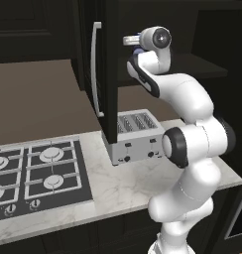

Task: Take 2 condiments from the cabinet and move them on the counter near the stove.Make sure the condiments are lined up with each other, next to each other.

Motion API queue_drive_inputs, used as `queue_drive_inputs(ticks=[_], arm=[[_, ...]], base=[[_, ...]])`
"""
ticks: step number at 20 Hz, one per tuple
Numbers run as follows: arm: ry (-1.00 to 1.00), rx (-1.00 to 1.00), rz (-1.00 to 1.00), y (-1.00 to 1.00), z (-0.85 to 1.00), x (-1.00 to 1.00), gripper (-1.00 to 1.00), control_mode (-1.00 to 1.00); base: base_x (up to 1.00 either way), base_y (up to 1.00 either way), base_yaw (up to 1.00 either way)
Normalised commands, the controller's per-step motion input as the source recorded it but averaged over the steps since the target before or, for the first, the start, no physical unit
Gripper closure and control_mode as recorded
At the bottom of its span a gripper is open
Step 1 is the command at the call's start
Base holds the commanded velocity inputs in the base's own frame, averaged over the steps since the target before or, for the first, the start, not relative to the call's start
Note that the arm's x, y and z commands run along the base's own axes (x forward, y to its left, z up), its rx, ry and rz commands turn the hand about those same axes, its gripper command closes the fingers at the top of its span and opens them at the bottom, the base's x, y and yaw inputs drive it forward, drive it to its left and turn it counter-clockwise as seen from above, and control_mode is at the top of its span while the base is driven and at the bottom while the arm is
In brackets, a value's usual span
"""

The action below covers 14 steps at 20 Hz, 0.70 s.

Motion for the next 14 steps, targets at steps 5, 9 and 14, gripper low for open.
queue_drive_inputs(ticks=[5,9,14], arm=[[0.00,0.00,-0.01,0.04,0.00,0.08,-1.00,-1.00],[0.00,0.00,-0.01,0.05,0.00,0.08,-1.00,-1.00],[0.00,0.00,-0.01,0.02,0.00,0.06,-1.00,-1.00]], base=[[0.00,0.00,0.00],[0.00,0.00,0.00],[0.00,0.00,0.00]])
